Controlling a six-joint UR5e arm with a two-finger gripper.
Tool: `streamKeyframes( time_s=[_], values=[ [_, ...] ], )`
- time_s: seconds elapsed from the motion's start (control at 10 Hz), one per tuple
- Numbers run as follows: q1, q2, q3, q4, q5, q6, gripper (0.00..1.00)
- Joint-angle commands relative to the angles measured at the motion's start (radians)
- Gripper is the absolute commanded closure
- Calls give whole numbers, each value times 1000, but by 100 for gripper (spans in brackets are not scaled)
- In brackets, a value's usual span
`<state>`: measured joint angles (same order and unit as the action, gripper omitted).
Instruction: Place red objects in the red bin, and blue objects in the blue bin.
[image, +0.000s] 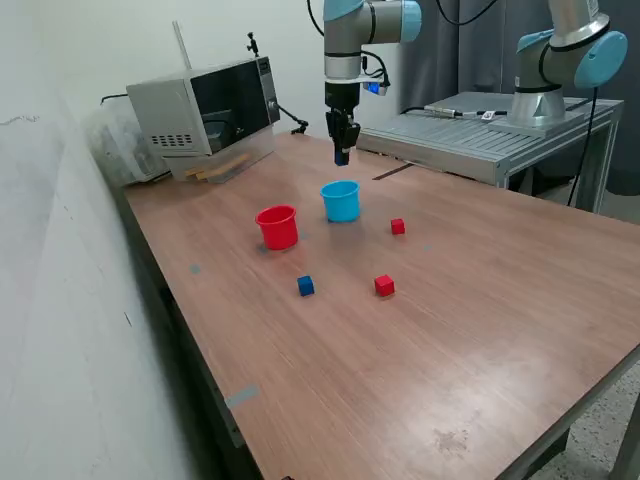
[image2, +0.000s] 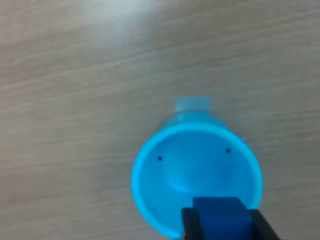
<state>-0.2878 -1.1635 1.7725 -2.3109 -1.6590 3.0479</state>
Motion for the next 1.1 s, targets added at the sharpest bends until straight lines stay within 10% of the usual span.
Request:
streamKeyframes(
  time_s=[0.0, 0.2, 0.3, 1.0],
  values=[
    [19, 15, 15, -4, 5, -6, 100],
    [13, 50, -2, -11, -2, -6, 100],
    [6, 57, -16, -15, -5, -6, 0],
    [70, 33, 48, -13, 13, 2, 0]
  ],
)
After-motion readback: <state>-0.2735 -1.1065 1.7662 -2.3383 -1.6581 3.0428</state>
